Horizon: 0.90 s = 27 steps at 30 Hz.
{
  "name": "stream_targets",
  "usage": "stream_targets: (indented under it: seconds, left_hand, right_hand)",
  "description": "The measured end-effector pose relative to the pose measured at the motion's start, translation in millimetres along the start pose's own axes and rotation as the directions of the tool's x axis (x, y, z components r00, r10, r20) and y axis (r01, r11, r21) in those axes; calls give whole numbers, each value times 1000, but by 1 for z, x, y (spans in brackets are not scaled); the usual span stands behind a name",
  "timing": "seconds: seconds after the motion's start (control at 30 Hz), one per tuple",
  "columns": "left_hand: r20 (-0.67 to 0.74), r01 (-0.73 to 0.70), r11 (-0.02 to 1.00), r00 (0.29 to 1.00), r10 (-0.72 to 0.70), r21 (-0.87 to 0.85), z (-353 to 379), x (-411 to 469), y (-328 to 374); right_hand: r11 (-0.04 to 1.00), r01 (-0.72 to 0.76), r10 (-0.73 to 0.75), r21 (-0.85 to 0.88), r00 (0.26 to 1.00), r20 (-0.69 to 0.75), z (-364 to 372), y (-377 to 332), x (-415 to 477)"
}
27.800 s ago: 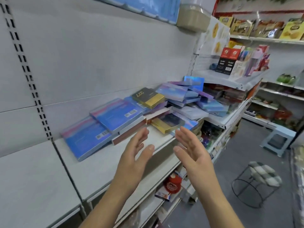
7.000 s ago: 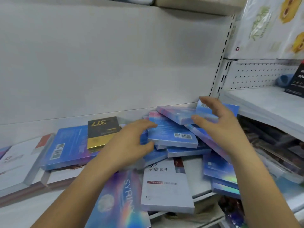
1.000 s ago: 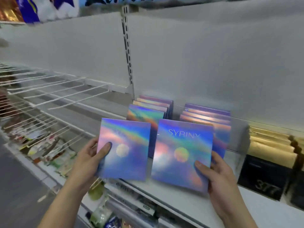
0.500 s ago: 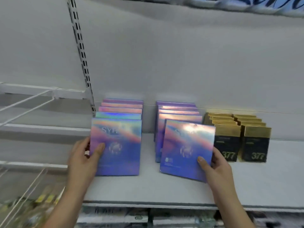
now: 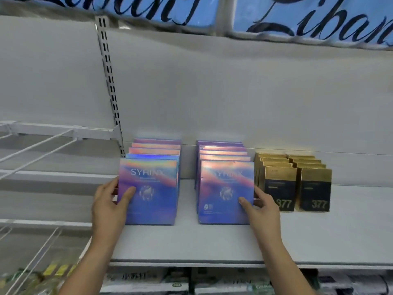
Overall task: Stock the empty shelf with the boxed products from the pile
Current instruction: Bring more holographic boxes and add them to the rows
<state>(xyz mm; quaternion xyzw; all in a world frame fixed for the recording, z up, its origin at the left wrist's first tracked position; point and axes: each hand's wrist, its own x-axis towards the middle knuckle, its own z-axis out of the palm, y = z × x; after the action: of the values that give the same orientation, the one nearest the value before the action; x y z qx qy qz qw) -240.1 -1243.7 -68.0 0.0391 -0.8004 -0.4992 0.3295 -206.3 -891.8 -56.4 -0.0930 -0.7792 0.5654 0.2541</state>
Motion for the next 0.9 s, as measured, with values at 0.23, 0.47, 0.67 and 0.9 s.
stream_targets:
  seconds: [0.23, 0.47, 0.67, 0.9]
  left_hand:
    - [25, 8, 1000, 1000, -8, 7, 2, 5, -2]
    - [-29, 25, 1000, 999, -25, -2, 3, 1, 10]
    - [-29, 49, 999, 998, -50, -11, 2, -2, 13]
    - [21, 38, 999, 999, -38, -5, -2, -3, 12]
  right_hand:
    - [999, -21, 21, -26, 1000, -8, 1, 0, 3]
    - [999, -39, 38, -35, 999, -31, 4, -1, -1]
    - [999, -40, 40, -26, 999, -17, 8, -3, -4]
    - [998, -48, 47, -44, 999, -13, 5, -5, -6]
